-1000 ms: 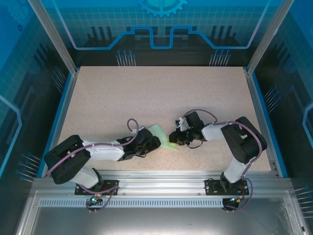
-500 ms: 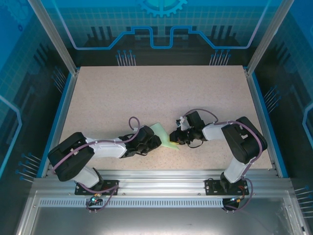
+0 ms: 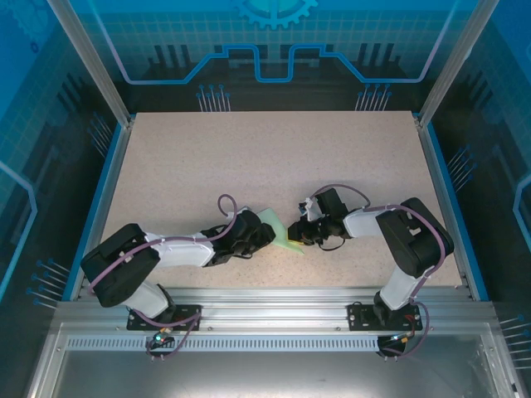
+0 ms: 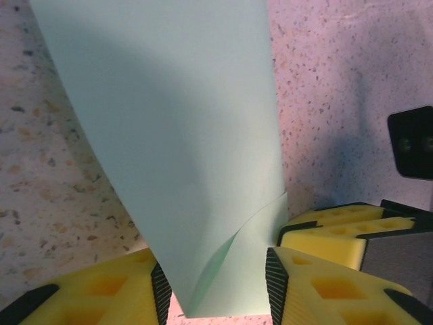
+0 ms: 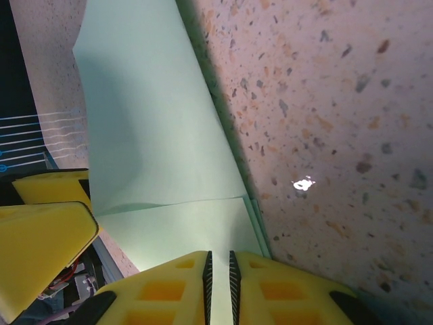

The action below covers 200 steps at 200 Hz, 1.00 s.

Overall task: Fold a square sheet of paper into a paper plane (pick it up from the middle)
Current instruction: Perform the fifth fold on the wing at the bottom-center of the table.

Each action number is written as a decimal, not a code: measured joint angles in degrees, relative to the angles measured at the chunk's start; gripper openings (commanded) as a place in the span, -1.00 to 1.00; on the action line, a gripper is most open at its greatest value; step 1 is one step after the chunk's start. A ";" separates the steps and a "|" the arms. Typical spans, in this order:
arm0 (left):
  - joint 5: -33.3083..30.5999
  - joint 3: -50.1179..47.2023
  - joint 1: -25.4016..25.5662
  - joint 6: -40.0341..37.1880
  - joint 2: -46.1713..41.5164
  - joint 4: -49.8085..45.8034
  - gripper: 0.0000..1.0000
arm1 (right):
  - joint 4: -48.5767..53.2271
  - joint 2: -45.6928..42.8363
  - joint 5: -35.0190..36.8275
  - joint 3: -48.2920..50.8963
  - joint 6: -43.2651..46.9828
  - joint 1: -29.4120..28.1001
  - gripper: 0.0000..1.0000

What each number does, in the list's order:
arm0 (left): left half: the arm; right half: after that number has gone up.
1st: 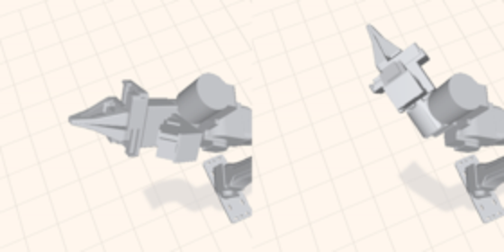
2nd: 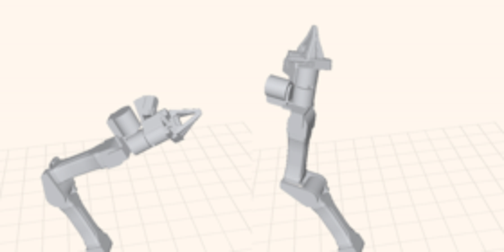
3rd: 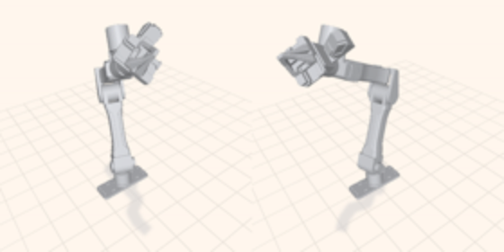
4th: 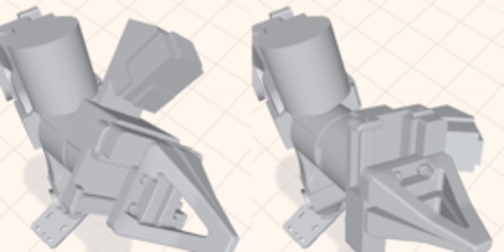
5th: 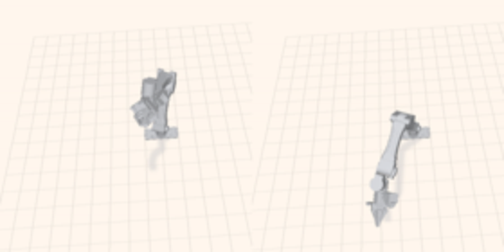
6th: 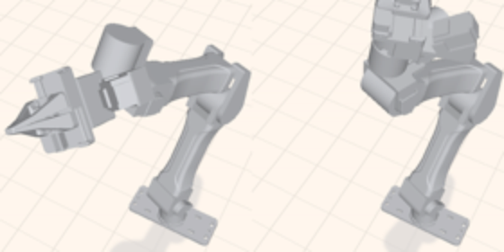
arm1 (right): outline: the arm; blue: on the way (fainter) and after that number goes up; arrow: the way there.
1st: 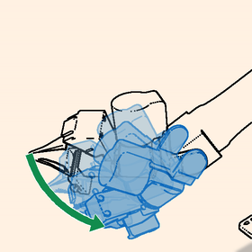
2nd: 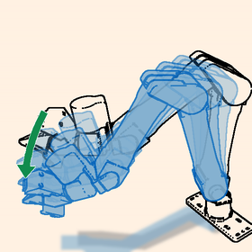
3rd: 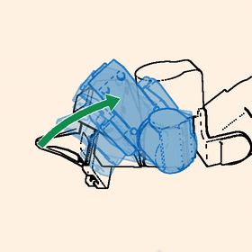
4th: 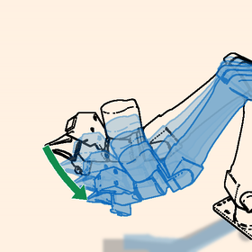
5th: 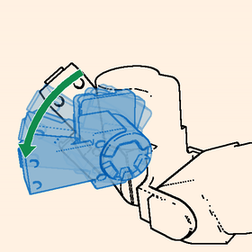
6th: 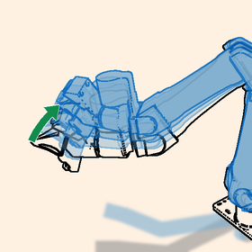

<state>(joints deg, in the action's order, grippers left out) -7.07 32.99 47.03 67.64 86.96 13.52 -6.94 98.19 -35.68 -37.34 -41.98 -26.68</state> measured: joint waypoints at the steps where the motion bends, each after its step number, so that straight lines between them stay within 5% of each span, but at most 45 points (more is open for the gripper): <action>1: 0.00 0.00 0.00 0.00 0.00 0.04 -0.11 | 0.00 0.00 0.00 0.00 0.00 0.00 -0.65; 42: 0.02 0.66 0.00 0.02 0.90 0.94 -0.15 | 0.46 -0.02 -0.61 0.00 0.24 0.02 -0.63; 95: 0.90 3.74 0.00 -0.20 4.22 0.68 -0.46 | 1.38 -0.35 -0.85 -0.07 1.05 0.11 -0.62; 130: 1.14 7.30 -0.39 -1.33 4.26 -3.93 -0.71 | 2.16 -0.72 -1.27 -0.13 2.14 0.11 -0.59; 200: 4.85 9.92 -3.67 -4.66 4.28 -12.94 -0.83 | 5.51 -3.32 -2.10 -0.26 7.04 0.11 -0.44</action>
<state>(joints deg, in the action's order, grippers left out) -2.22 42.92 43.35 62.98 91.24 0.58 -1.43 94.87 -37.78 -37.60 -34.94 -26.57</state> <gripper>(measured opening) 0.091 0.259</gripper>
